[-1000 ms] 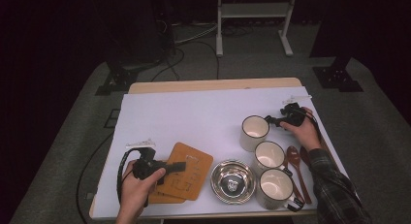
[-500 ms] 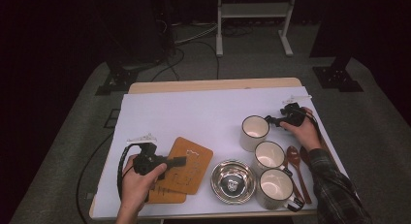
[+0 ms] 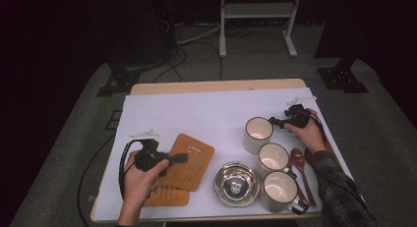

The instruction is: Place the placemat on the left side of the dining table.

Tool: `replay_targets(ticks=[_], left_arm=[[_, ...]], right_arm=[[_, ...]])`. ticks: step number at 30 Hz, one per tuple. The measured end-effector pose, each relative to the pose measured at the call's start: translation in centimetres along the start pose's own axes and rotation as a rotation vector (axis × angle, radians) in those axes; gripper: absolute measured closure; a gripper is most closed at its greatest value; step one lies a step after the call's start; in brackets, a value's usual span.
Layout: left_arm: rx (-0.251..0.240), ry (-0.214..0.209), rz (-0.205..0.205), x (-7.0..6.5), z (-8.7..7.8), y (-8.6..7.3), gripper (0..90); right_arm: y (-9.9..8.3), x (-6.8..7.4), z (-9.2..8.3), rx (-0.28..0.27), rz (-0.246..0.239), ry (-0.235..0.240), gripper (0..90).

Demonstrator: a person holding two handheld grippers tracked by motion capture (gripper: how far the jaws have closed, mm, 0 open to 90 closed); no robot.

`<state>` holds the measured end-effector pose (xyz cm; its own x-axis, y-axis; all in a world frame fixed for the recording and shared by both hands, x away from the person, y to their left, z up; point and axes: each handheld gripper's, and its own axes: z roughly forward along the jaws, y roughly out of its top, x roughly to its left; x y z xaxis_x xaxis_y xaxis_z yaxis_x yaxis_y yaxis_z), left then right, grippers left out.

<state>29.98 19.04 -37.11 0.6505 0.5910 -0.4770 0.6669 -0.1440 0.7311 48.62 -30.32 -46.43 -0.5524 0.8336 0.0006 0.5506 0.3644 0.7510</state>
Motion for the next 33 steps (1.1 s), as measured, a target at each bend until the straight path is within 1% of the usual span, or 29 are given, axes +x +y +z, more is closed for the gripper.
replay_targets(ticks=[3,11,19,28,33], left_arm=[[0.001,-0.004,0.005,0.1,0.0,0.5,86.2],[-0.001,0.007,0.030,0.3,0.2,1.8,86.2],[0.004,0.003,0.058,0.7,0.9,3.2,86.2],[0.003,0.012,0.090,1.7,1.3,4.8,86.2],[-0.016,0.017,0.099,2.4,1.1,5.7,86.3]], right_arm=[[0.0,0.0,0.0,0.000,-0.002,-0.001,26.6],[0.0,0.0,0.0,0.000,0.001,0.002,26.6],[0.0,-0.1,0.0,0.000,0.006,0.005,26.6],[0.0,-0.1,0.0,0.000,0.011,0.008,26.6],[0.0,-0.1,0.0,-0.001,0.012,0.009,26.6]])
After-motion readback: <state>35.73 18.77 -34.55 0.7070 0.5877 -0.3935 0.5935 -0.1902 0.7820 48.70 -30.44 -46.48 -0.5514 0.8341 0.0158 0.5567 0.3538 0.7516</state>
